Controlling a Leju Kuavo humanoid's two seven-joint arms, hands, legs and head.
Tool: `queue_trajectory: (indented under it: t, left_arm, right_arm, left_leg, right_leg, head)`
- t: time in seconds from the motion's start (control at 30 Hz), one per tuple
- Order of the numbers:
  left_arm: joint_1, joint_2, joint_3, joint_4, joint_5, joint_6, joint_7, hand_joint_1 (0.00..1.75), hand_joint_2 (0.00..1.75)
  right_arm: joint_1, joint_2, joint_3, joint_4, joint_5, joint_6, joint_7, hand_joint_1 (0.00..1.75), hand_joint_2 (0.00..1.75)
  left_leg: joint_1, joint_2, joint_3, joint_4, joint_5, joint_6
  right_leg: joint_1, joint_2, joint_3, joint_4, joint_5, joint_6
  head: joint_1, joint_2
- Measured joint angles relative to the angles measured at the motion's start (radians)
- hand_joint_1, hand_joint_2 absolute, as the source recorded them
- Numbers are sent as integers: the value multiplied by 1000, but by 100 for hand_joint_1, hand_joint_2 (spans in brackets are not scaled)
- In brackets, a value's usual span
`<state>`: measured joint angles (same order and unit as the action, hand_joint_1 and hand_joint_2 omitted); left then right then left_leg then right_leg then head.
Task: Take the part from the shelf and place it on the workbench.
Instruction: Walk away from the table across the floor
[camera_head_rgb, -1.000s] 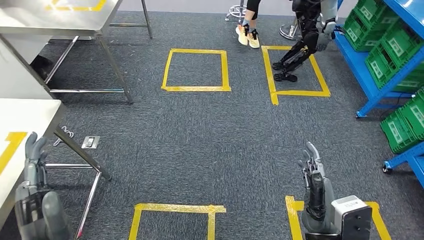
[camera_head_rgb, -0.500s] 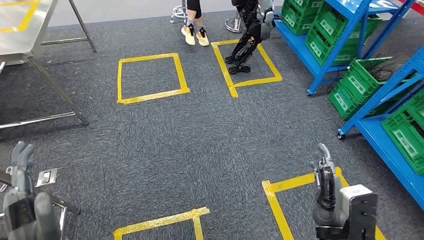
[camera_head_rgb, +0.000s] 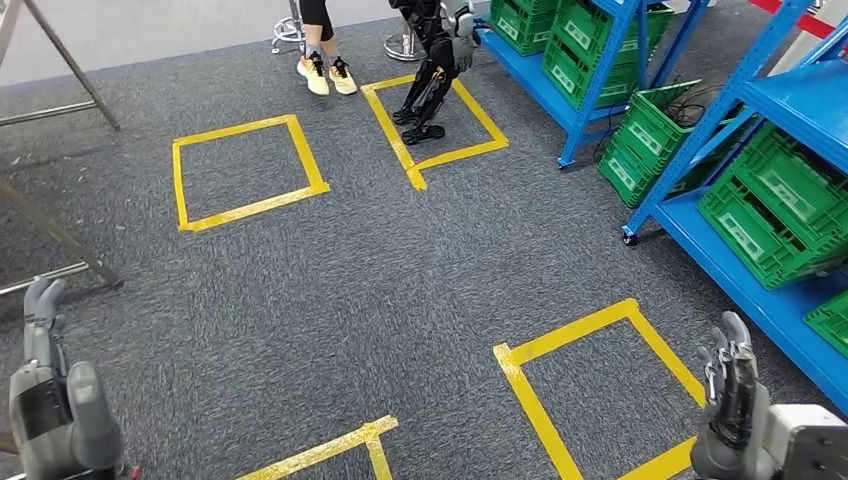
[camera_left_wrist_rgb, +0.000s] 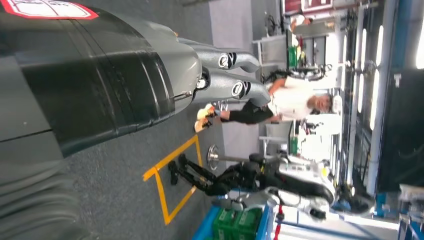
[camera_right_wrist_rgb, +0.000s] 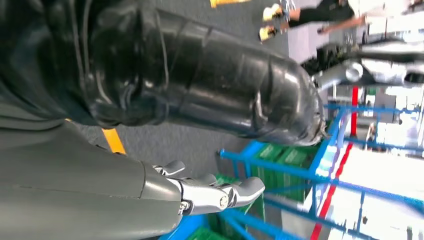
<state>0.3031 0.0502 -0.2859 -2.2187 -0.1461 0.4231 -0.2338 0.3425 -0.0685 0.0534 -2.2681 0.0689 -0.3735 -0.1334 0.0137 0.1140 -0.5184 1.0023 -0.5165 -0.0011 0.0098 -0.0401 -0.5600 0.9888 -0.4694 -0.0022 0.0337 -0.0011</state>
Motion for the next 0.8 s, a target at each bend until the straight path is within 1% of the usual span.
queue_trajectory:
  t: [0.03,0.07,0.1,0.13,0.17,0.2,0.23,0.27,0.3,0.33,0.37,0.4,0.43,0.47,0.5,0.53,0.57,0.6,0.63,0.67,0.7,0.73,0.77,0.8]
  left_arm:
    - [0,-2,5,-1,-2,-1,0,0,0]
    - [1,-2,9,-1,-4,-2,1,0,0]
    - [3,-3,14,-1,-5,-2,1,0,0]
    - [7,-4,17,-1,-6,-2,1,0,0]
    - [11,-4,21,-1,-5,-2,1,0,0]
    - [14,-5,25,-1,-4,-1,0,0,0]
    - [16,-6,29,-1,-2,-1,-1,0,0]
    - [17,-7,32,-1,1,-1,-3,0,0]
    - [17,-8,34,-1,5,-1,-5,0,0]
    - [18,-10,36,-1,8,-1,-6,0,0]
    - [20,-11,37,-2,10,-2,-6,0,0]
    - [22,-12,39,-2,11,-2,-6,0,0]
    - [24,-13,40,-2,12,-1,-6,0,0]
    - [25,-14,41,-3,11,-1,-6,0,0]
    - [25,-15,41,-3,11,-1,-4,0,0]
    - [26,-16,41,-4,10,-1,-3,0,0]
    - [27,-18,41,-5,8,-1,-1,0,0]
    - [29,-19,42,-6,7,-2,2,0,0]
    - [30,-20,42,-6,6,-2,3,0,0]
    - [31,-21,42,-7,4,-2,5,0,0]
    - [31,-21,42,-7,2,-2,6,0,0]
    - [31,-22,42,-7,0,-1,9,0,0]
    - [31,-23,42,-7,-2,-1,11,0,0]
    - [31,-25,42,-7,-4,-1,13,0,0]
  right_arm:
    - [3,4,-10,-5,-4,2,-1,0,0]
    - [5,9,-20,-9,-9,4,-2,0,0]
    - [6,15,-28,-10,-16,7,-4,0,0]
    - [8,20,-37,-10,-25,9,-7,0,0]
    - [10,26,-44,-10,-35,13,-12,0,0]
    - [14,32,-52,-10,-45,17,-18,0,0]
    - [16,38,-59,-10,-52,21,-23,0,0]
    - [18,42,-65,-10,-56,24,-26,0,0]
    - [19,47,-70,-10,-56,27,-27,0,0]
    - [18,50,-75,-10,-55,28,-26,0,0]
    - [18,54,-80,-10,-54,28,-25,0,0]
    - [20,57,-84,-10,-52,28,-24,0,0]
    - [22,60,-89,-10,-52,28,-23,0,0]
    - [25,62,-94,-10,-51,28,-23,0,0]
    - [28,65,-100,-10,-52,28,-24,0,0]
    - [29,67,-106,-10,-53,29,-26,0,0]
    - [30,69,-110,-10,-54,29,-29,0,0]
    - [30,71,-114,-10,-55,31,-31,0,0]
    - [31,73,-118,-9,-57,32,-33,0,0]
    - [32,75,-121,-8,-58,33,-34,0,0]
    - [33,77,-125,-7,-59,35,-34,0,0]
    - [35,78,-129,-5,-59,37,-34,0,0]
    - [37,80,-133,-5,-60,39,-34,0,0]
    - [38,81,-137,-4,-60,41,-34,0,0]
  left_leg:
    - [1,-24,-5,19,-14,-4]
    - [2,-56,-23,60,-36,-7]
    - [3,-86,-50,119,-64,-9]
    - [4,-102,-86,188,-90,-11]
    - [4,-109,-118,243,-103,-13]
    - [4,-111,-137,267,-98,-13]
    - [5,-113,-139,253,-74,-13]
    - [6,-120,-122,202,-36,-13]
    - [10,-143,-95,135,-2,-12]
    - [14,-170,-70,73,20,-12]
    - [16,-191,-51,32,30,-10]
    - [16,-205,-41,14,28,-7]
    - [13,-200,-37,10,26,-3]
    - [12,-189,-33,9,28,3]
    - [12,-179,-30,5,30,9]
    - [13,-167,-27,1,31,15]
    - [13,-155,-25,-3,32,21]
    - [11,-141,-24,-5,31,25]
    - [8,-127,-24,-5,30,28]
    - [5,-113,-24,-5,28,30]
    - [3,-99,-24,-5,26,31]
    - [2,-85,-22,-5,23,31]
    - [1,-72,-19,-5,21,31]
    - [0,-60,-15,-5,18,29]
  right_leg:
    - [-3,12,12,-11,7,-5]
    - [-7,24,24,-19,14,-8]
    - [-7,35,26,-21,15,-11]
    - [-8,49,26,-20,16,-13]
    - [-8,63,25,-19,15,-13]
    - [-8,79,25,-16,13,-13]
    - [-9,95,26,-13,10,-11]
    - [-10,111,27,-8,6,-9]
    - [-12,125,26,-2,2,-5]
    - [-12,139,22,6,-3,1]
    - [-13,151,17,13,-6,7]
    - [-16,162,8,17,-8,14]
    - [-18,174,-1,18,-8,22]
    - [-21,182,-8,17,-7,29]
    - [-22,171,-14,23,-10,34]
    - [-21,147,-24,42,-22,39]
    - [-20,115,-43,82,-46,43]
    - [-20,80,-71,141,-77,46]
    - [-21,61,-107,210,-109,49]
    - [-22,53,-138,270,-133,51]
    - [-23,50,-155,300,-138,52]
    - [-23,48,-152,293,-124,51]
    - [-22,43,-127,244,-94,49]
    - [-19,27,-88,170,-58,44]
  head:
    - [-2,0]
    - [-8,0]
    - [-15,0]
    - [-21,0]
    - [-26,0]
    - [-30,0]
    - [-33,0]
    - [-36,0]
    - [-40,0]
    - [-44,0]
    - [-46,0]
    - [-47,0]
    - [-47,0]
    - [-46,0]
    - [-45,0]
    - [-39,0]
    - [-32,0]
    - [-24,0]
    - [-17,0]
    - [-13,0]
    - [-11,0]
    - [-9,0]
    - [-6,0]
    - [-4,0]
